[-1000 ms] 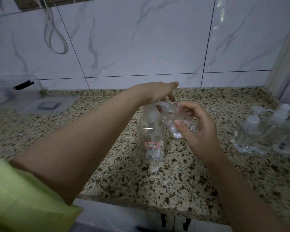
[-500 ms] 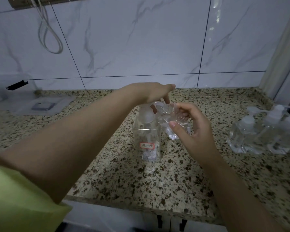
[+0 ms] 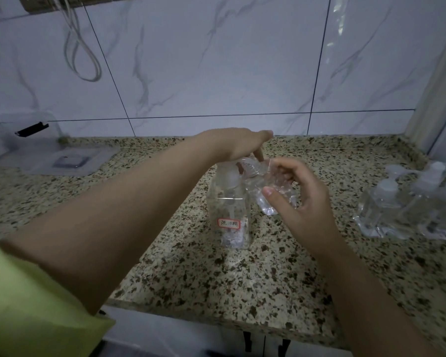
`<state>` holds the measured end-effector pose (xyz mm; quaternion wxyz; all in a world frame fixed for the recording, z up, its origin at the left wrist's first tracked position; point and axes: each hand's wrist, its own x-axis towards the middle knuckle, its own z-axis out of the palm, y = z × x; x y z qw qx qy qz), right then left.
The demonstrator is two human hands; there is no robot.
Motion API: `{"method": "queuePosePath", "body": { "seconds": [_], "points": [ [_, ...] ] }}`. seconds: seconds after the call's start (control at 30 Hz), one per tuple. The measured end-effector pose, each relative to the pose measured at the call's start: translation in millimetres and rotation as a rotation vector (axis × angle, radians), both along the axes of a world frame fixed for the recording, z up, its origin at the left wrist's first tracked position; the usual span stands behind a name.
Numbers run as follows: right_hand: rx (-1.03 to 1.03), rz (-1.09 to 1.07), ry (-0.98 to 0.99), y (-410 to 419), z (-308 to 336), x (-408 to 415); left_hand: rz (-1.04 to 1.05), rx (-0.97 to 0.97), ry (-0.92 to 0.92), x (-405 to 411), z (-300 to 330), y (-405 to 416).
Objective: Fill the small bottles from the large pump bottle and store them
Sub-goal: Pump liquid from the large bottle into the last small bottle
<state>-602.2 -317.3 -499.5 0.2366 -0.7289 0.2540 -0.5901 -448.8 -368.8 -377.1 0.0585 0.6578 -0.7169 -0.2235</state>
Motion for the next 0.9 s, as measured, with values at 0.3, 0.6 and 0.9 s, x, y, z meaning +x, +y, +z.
{"method": "queuePosePath", "body": {
  "seconds": [0.3, 0.6, 0.9],
  "points": [
    [0.001, -0.009, -0.021, 1.2, -0.3, 0.6, -0.021, -0.026, 0.018, -0.4, 3.2, 3.8],
    [0.052, -0.009, -0.011, 1.4, 1.1, -0.3, -0.011, -0.060, 0.058, 2.9, 1.0, 1.0],
    [0.031, -0.020, 0.002, -1.0, -1.8, -0.7, -0.018, -0.037, 0.010, 1.0, -0.1, 3.3]
  ]
}}
